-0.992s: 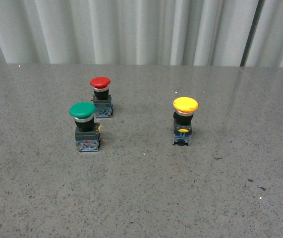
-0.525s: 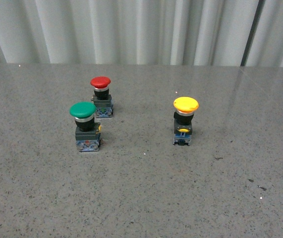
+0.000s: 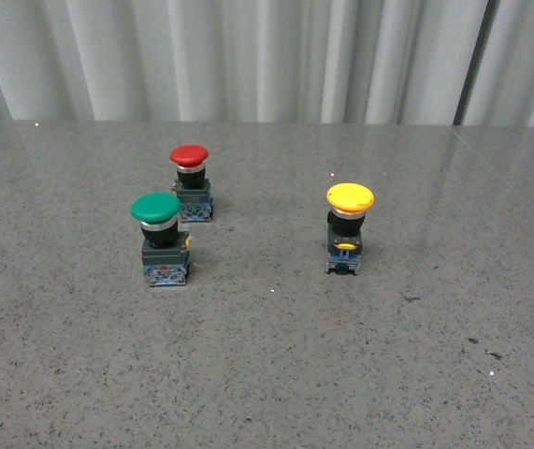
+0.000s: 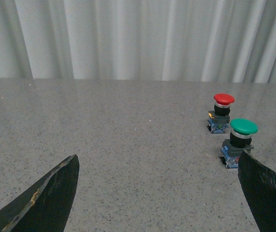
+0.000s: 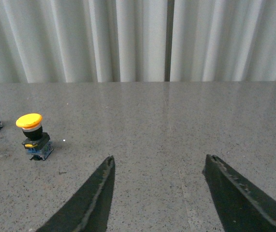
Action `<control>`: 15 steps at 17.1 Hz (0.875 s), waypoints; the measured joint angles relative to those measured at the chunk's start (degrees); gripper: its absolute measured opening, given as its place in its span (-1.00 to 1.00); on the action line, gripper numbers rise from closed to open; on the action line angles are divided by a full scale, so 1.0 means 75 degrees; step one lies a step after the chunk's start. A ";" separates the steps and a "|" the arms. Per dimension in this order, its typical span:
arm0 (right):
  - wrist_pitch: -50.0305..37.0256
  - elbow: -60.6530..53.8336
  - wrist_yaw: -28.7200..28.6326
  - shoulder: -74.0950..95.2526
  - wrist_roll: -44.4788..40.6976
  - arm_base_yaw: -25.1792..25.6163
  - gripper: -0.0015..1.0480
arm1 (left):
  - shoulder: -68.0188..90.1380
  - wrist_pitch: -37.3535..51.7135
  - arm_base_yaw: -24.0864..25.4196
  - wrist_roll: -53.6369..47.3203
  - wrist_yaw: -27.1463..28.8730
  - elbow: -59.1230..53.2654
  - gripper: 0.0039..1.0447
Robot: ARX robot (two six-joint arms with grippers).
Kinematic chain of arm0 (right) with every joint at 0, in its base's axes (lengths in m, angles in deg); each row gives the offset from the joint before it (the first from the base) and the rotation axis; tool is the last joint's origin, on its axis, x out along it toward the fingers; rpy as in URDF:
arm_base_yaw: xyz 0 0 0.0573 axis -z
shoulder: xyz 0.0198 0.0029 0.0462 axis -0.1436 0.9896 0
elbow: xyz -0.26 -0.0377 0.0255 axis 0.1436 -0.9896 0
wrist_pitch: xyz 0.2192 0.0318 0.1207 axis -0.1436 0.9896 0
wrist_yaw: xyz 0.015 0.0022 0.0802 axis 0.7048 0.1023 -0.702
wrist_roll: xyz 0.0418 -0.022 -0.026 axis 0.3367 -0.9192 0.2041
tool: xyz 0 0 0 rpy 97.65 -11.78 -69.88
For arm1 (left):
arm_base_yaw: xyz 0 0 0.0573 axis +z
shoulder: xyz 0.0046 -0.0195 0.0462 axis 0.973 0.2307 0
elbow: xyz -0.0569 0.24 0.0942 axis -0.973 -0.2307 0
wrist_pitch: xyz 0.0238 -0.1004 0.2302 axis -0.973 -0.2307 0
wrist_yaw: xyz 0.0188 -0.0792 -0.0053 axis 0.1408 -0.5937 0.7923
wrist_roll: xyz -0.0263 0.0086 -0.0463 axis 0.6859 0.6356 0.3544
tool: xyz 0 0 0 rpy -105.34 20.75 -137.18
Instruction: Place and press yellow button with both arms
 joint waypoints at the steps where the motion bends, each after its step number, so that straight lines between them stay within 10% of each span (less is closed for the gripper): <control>1: 0.0000 0.0000 0.0000 0.0000 0.0000 0.0000 0.36 | 0.0000 0.0000 0.0000 -0.0003 0.0000 0.0000 0.88; 5: 0.0000 0.0000 0.0000 0.0000 0.0003 0.0000 0.91 | 0.0000 0.0000 0.0000 0.0000 0.0000 0.0000 0.88; 15: 0.0000 0.0000 0.0000 0.0000 0.0003 0.0000 0.87 | 0.0000 0.0000 0.0000 0.0000 0.0000 0.0000 0.88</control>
